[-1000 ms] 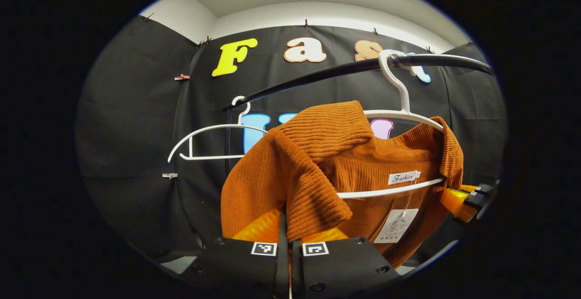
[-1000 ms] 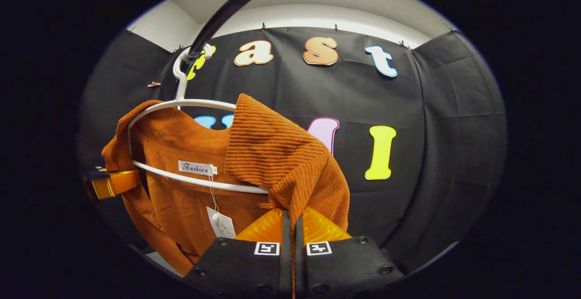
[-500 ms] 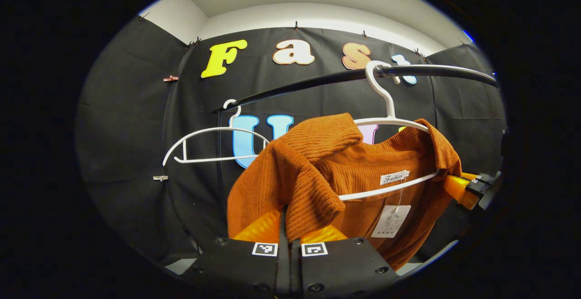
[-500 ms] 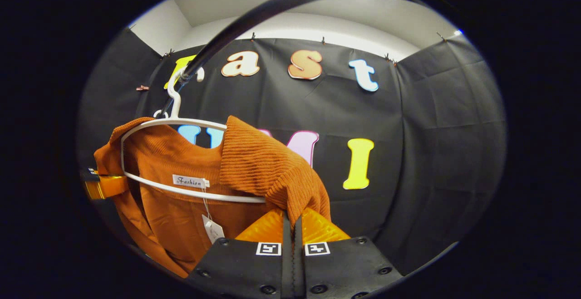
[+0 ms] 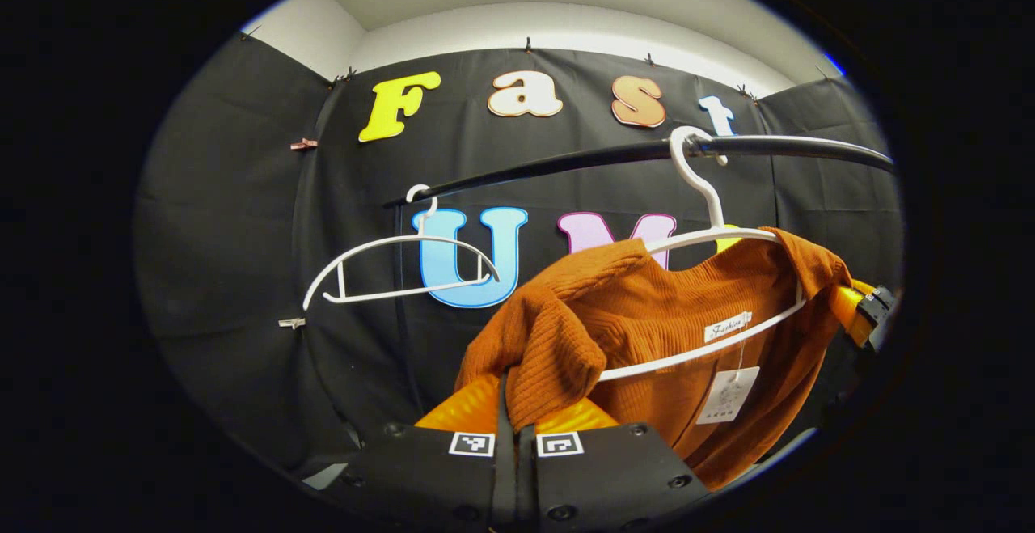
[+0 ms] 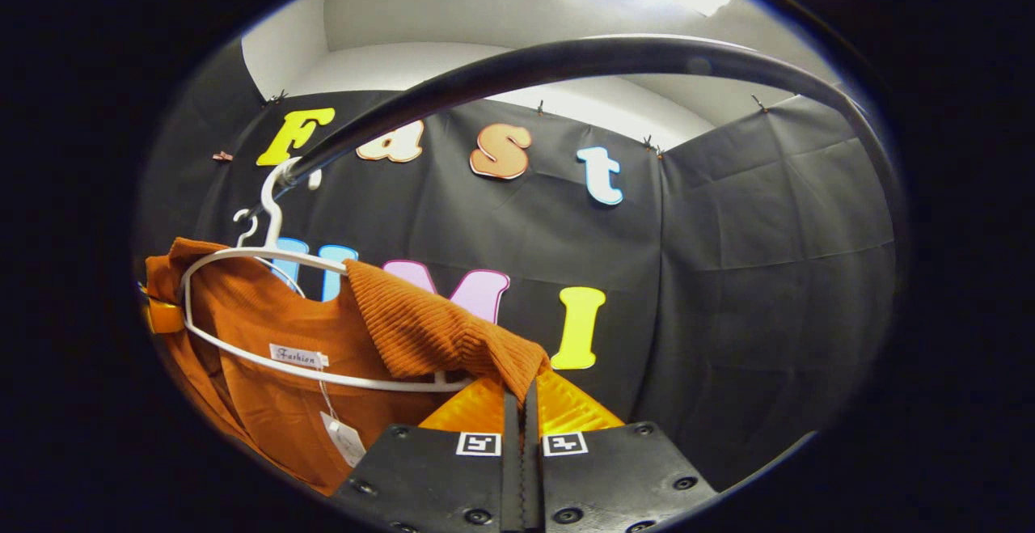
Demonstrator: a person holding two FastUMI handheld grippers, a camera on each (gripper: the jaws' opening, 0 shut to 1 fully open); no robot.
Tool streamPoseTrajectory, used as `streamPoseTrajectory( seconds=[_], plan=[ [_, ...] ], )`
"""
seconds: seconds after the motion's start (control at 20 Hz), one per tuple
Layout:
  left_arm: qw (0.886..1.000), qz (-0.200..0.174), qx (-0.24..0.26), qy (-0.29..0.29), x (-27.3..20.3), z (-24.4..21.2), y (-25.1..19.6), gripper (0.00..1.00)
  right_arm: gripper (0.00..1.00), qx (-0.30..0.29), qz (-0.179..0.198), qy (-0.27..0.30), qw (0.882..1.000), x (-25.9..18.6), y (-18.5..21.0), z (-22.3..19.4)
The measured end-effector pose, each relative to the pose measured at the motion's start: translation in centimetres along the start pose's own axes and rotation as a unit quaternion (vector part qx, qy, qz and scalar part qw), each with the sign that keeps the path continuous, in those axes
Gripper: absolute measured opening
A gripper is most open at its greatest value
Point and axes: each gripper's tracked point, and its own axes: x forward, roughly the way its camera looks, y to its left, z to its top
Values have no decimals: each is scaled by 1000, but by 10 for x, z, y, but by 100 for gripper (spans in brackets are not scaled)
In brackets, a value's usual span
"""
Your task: Grasp the clothes on the hanger with both hands and then place them into the laundry hamper below.
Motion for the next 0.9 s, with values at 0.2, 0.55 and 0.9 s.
streamPoseTrajectory(
  seconds=[0.2,0.55,0.9],
  plan=[
    [1000,-8,-3,-1,-2,12,-3,7,4,35,-62,-21,997,18,-35,14],
    [1000,-11,-1,-2,-5,18,2,3,4,25,-100,28,994,50,-45,-40],
    [1000,7,1,-2,0,24,36,5,5,50,-14,116,992,34,19,-111]
  ],
)
